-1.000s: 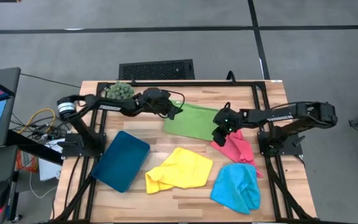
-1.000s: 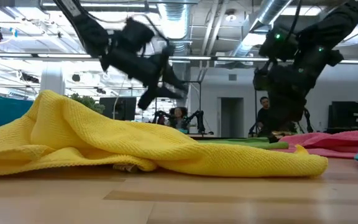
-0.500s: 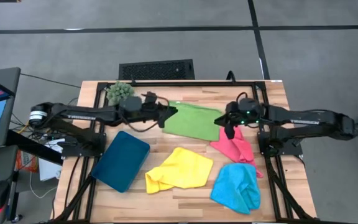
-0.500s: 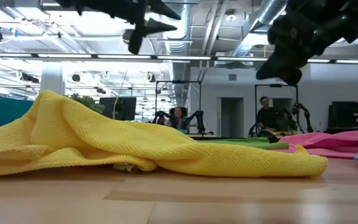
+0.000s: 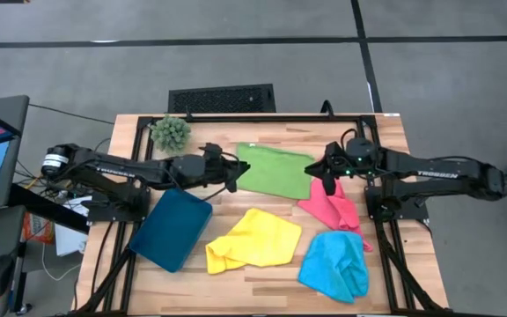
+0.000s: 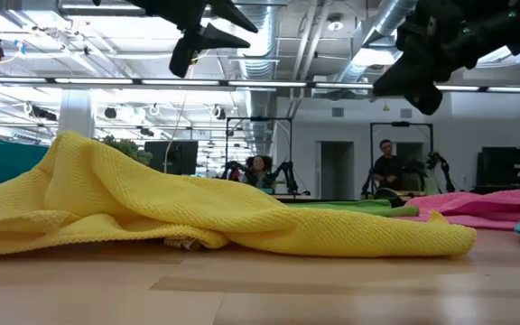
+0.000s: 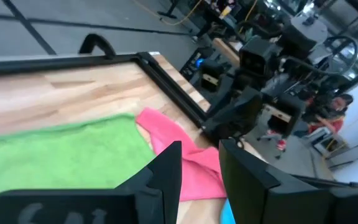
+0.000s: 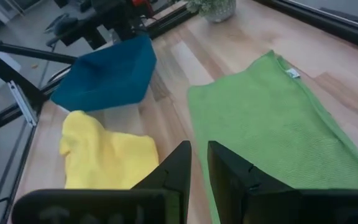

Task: Fold microfiber towels
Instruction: Fold the green microfiber towel

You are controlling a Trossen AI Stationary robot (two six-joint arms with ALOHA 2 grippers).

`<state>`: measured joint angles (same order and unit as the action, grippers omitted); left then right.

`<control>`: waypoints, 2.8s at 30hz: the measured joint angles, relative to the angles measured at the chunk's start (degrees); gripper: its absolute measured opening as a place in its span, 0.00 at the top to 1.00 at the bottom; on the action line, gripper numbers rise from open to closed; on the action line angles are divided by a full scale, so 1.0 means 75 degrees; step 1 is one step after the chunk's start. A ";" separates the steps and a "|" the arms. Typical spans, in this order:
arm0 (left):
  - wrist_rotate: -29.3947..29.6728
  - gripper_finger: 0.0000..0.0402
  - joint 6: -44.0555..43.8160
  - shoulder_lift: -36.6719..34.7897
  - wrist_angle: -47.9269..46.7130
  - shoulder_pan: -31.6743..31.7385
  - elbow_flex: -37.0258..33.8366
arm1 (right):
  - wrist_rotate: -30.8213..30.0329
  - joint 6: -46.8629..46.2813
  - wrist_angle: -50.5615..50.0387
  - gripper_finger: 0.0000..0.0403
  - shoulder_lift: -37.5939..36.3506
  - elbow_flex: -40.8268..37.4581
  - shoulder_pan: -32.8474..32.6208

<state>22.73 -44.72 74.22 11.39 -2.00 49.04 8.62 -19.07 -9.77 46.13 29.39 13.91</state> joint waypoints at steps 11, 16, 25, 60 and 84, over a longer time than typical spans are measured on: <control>0.0067 0.76 -0.0707 0.0000 0.0202 -0.0197 -0.0009 | -0.0163 -0.0058 0.0400 0.80 0.0661 0.0006 -0.0234; 0.0073 0.76 -0.0745 0.0000 0.0276 -0.0207 -0.0009 | -0.0161 -0.0061 0.0410 0.80 0.0711 0.0006 -0.0493; 0.1523 0.74 -0.0241 0.0000 0.0304 -0.0154 -0.0009 | -0.0162 -0.0006 0.0456 0.80 0.0711 0.0006 -0.0502; 0.1591 0.49 -0.0962 0.0000 0.0411 -0.0020 -0.0009 | -0.0594 0.0006 0.0633 0.80 0.0711 0.0006 -0.0335; -0.3925 0.49 -0.0763 0.0296 0.0384 0.1683 0.0185 | -0.0341 -0.0525 0.2175 0.80 0.1487 0.0003 -0.0382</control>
<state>-6.71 -50.44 76.43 14.28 10.62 50.42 6.07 -23.00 6.55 57.28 29.41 11.05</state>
